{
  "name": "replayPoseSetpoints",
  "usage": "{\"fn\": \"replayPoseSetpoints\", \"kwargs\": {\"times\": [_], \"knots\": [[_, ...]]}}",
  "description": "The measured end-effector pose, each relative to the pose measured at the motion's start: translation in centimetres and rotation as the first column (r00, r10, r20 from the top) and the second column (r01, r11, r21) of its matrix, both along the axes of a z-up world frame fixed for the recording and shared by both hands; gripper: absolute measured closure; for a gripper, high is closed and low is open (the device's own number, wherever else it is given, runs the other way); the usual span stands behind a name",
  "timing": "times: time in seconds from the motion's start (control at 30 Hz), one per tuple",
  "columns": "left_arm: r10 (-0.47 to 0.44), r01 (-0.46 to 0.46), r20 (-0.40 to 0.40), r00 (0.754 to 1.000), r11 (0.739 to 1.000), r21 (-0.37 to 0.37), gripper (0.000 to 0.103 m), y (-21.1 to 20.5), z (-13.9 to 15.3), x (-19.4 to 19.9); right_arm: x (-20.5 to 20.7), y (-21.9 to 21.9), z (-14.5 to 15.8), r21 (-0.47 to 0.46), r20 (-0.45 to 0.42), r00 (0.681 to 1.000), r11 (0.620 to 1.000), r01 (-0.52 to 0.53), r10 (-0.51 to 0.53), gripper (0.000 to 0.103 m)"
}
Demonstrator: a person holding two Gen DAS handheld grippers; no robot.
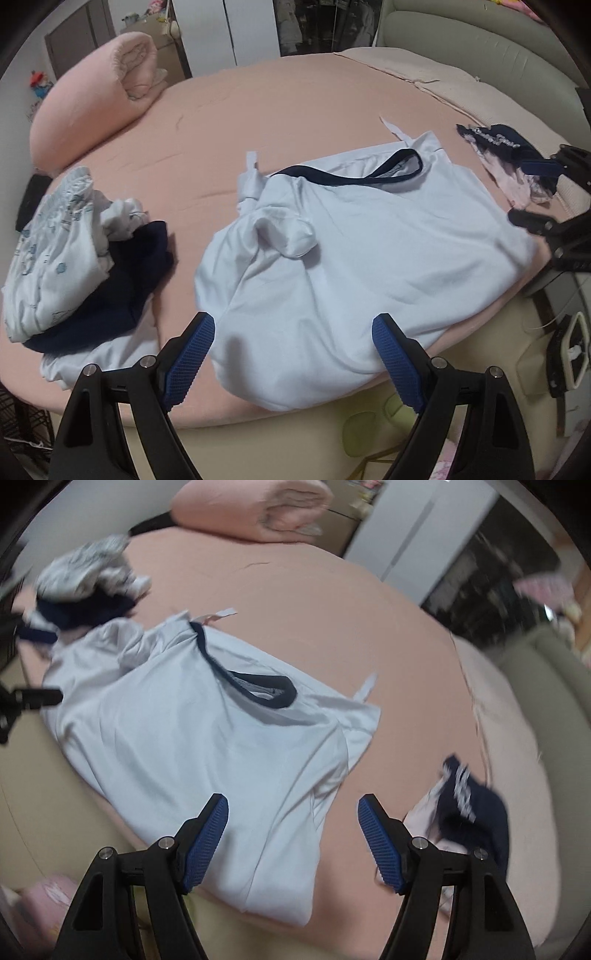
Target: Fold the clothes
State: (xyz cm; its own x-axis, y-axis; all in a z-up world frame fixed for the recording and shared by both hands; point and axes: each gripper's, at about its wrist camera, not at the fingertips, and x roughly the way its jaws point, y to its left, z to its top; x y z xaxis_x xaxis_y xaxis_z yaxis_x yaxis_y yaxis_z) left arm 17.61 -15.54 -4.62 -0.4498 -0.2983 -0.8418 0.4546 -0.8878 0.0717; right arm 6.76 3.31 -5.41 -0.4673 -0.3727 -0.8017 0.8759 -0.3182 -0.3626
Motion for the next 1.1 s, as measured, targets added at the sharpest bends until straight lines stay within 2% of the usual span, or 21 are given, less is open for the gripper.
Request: {"fn": "replayPoseSetpoints", "kwargs": {"times": [0.1,0.23,0.43,0.5,0.7,0.87,1.1], "knots": [[-0.008,0.009,0.021,1.0,0.998,-0.054,0.016,-0.9,0.3,-0.7,0.1,-1.1,-0.3,0.041,-0.027,0.999,0.998,-0.046,0.047,0.03],[-0.04,0.045,0.058,0.998,0.994,-0.098,0.016,-3.0,0.6,-2.0,-1.1,-2.4,-0.5,0.063,-0.01,0.997,0.995,-0.079,0.08,0.03],[-0.12,0.137,0.134,0.984,0.983,-0.121,0.016,-5.1,0.2,-4.8,-3.5,-4.6,-0.6,0.061,0.044,0.994,0.993,-0.101,0.098,0.03],[-0.141,0.156,0.151,0.978,0.983,-0.097,0.016,-5.6,-0.1,-5.8,-4.3,-5.3,-0.6,0.056,0.066,0.993,0.993,-0.106,0.102,0.03],[-0.206,0.203,0.128,0.97,0.979,0.035,0.016,-6.7,-0.1,-9.1,-5.4,-7.4,-1.2,0.054,0.088,0.985,0.986,-0.155,0.15,0.03],[-0.239,0.23,0.165,0.957,0.971,0.067,0.016,-7.3,-1.4,-12.4,-6.4,-9.3,-2.7,0.081,0.093,0.983,0.982,-0.169,0.161,0.03],[-0.264,0.241,0.189,0.946,0.961,0.135,0.016,-7.5,-3.4,-14.6,-6.7,-10.3,-4.8,0.11,0.156,0.965,0.967,-0.229,0.21,0.03]]}}
